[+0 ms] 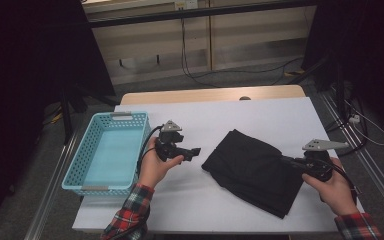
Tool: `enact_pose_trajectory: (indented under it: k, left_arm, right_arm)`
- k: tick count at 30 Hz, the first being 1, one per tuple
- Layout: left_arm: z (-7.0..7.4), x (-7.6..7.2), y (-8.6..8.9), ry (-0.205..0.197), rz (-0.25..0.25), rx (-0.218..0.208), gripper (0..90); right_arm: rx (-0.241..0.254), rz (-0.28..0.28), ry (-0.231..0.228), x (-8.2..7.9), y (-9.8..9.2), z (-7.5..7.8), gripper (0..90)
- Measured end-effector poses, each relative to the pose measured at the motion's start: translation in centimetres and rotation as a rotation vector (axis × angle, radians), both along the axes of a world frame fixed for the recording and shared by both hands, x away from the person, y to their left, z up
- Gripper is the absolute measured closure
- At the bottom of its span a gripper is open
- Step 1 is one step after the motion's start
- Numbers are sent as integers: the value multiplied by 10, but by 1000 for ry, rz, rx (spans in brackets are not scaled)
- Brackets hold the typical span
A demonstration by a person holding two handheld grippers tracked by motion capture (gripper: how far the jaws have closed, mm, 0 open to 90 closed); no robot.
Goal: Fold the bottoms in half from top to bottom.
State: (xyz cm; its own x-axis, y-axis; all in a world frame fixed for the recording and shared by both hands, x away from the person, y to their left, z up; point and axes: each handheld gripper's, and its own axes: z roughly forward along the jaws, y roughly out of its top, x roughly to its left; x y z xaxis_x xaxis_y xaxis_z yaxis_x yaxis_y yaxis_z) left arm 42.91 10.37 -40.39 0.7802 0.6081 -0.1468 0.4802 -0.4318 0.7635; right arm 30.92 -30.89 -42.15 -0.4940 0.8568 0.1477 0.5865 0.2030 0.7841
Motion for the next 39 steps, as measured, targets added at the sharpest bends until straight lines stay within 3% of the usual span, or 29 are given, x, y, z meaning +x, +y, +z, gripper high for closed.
enact_pose_trajectory:
  k: [39]
  left_arm:
    - [1,0,0,6,-9,-4,136]
  right_arm:
    - [2,-4,-5,-14,-5,3,897]
